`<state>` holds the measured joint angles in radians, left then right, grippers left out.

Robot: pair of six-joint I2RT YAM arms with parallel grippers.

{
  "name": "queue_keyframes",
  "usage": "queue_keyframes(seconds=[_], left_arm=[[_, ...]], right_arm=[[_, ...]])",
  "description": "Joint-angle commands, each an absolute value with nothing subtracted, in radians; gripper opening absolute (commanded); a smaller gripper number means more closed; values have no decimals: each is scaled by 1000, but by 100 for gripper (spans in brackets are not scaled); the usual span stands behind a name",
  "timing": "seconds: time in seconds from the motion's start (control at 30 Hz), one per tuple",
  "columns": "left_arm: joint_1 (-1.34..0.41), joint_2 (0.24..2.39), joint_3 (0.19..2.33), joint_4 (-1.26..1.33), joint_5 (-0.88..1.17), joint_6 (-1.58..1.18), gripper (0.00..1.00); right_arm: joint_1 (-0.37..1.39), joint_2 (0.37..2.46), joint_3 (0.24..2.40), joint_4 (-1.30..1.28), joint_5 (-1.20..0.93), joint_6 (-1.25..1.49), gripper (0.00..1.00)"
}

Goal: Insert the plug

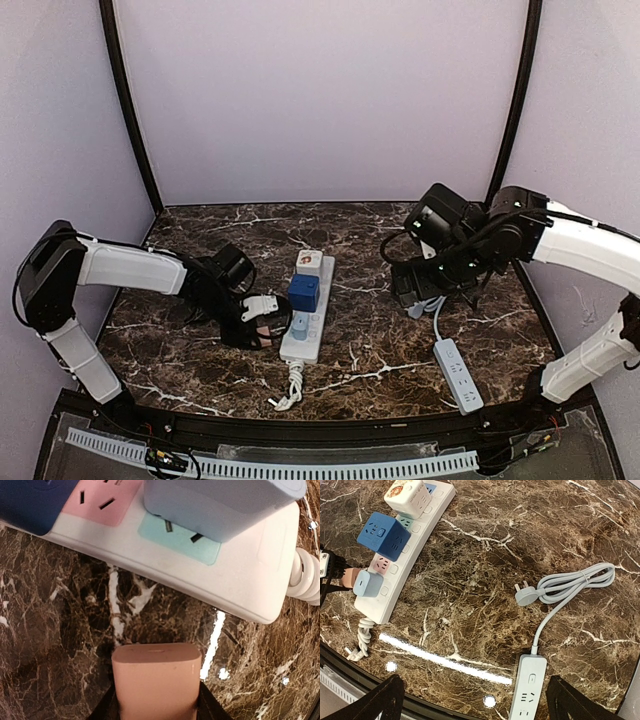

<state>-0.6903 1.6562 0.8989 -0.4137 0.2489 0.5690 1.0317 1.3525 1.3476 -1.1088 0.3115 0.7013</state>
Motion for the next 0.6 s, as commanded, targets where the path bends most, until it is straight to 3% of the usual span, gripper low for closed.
queue_keyframes(seconds=[0.0,0.1,0.57], left_arm=[[-693,1567,890,-443,243,536,7],[-693,1499,879,-445,238,513,1],[-695,1202,858,-464,239,387,1]], right_arm=[[1024,1331,1343,-1112,323,722,99],[1024,1334,1353,-1098,324,721,99],[1025,1367,1442,-976,226,738,99]])
